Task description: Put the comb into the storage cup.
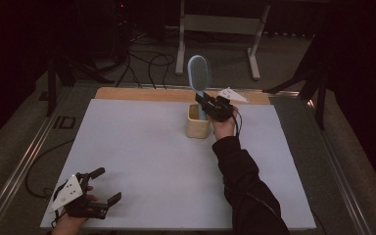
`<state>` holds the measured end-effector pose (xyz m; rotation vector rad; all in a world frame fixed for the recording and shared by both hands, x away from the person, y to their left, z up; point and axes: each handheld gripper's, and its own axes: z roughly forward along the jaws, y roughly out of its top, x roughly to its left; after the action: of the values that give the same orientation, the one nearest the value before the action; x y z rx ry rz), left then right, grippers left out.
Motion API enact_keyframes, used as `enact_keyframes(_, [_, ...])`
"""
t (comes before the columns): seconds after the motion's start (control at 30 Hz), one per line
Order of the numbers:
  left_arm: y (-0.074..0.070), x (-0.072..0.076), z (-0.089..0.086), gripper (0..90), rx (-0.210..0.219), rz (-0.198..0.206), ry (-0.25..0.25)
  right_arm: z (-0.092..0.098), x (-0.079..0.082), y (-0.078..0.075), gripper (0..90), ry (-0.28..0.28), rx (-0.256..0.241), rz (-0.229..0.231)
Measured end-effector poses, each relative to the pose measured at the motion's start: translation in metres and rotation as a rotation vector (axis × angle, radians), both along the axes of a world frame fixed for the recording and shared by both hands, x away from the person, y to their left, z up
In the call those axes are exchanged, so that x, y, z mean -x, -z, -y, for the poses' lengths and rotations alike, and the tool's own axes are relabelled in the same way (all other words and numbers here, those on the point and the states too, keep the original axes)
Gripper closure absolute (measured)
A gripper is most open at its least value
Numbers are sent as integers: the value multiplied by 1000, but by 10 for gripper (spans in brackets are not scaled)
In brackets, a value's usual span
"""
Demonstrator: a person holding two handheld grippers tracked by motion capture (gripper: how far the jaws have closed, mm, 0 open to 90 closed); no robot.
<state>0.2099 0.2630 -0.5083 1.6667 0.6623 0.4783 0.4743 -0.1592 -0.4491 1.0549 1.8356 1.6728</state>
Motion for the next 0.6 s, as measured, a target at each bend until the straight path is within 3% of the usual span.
enact_keyframes(0.43, [0,0,0,0,-6,0,0,-2,3,4,694,-14,68,-19])
enact_keyframes(0.5, [0,0,0,0,-6,1,-1,-2,3,3,602,-11,70,-31])
enact_keyframes(0.6, [0,0,0,0,-6,2,-1,-3,6,1,299,-4,83,-34])
